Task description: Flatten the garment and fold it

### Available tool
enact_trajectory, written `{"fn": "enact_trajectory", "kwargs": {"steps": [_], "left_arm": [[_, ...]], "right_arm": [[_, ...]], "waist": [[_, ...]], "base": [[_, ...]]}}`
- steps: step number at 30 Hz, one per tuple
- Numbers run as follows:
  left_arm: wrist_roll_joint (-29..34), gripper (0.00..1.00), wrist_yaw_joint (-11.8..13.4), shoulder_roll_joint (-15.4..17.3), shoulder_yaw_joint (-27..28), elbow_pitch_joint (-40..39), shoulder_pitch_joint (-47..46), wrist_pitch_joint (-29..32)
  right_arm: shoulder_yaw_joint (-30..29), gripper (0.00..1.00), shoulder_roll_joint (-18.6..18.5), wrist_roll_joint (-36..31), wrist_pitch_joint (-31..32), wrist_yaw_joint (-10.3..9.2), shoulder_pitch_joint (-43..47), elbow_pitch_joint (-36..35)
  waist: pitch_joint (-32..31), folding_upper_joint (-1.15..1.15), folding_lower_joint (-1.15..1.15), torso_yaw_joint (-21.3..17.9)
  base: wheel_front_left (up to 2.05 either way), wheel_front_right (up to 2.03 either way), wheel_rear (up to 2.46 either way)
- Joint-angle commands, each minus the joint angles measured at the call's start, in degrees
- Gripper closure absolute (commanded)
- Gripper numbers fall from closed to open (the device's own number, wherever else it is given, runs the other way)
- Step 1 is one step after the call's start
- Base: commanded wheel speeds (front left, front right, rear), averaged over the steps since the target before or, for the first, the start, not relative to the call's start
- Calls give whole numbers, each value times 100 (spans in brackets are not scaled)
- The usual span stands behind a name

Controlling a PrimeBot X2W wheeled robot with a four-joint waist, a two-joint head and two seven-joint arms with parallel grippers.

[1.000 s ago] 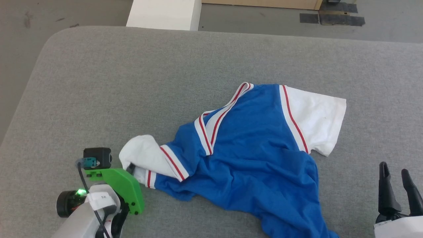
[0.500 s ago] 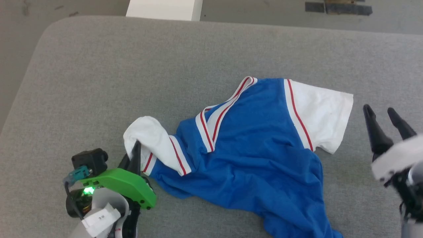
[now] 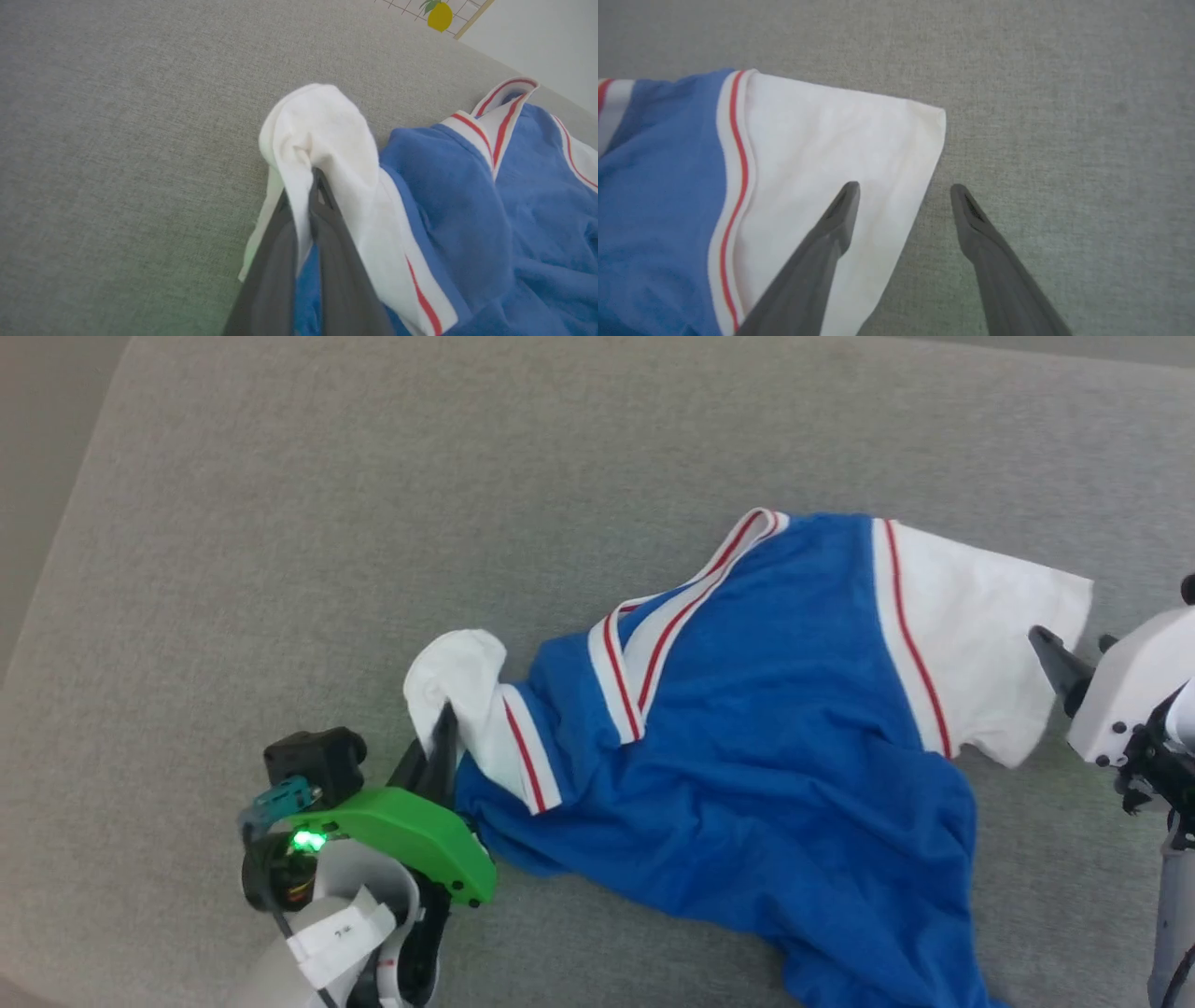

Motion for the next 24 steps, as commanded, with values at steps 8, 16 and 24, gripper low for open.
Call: {"fn": "enact_trajectory", "kwargs": {"steps": [8,16,24], "left_arm": [[53,100,-134,-167,-113,212,-227,-75],[-45,100,-196,-109,-46,334,-218,-80],[-143,100,-304,30,148,371,-313,-168]], "right_arm": [[-119,0,22,-44,175,-8,-155,460],[-16,100,-126,207,206,-8,-85,366],[55,100,54,547,-872,-8,-39,305]], "waist": [[269,0,0,302],[36,0,0,241],[-812,0,0,24]], "base": [[0,0,0],[0,0,0],[0,0,0]]}}
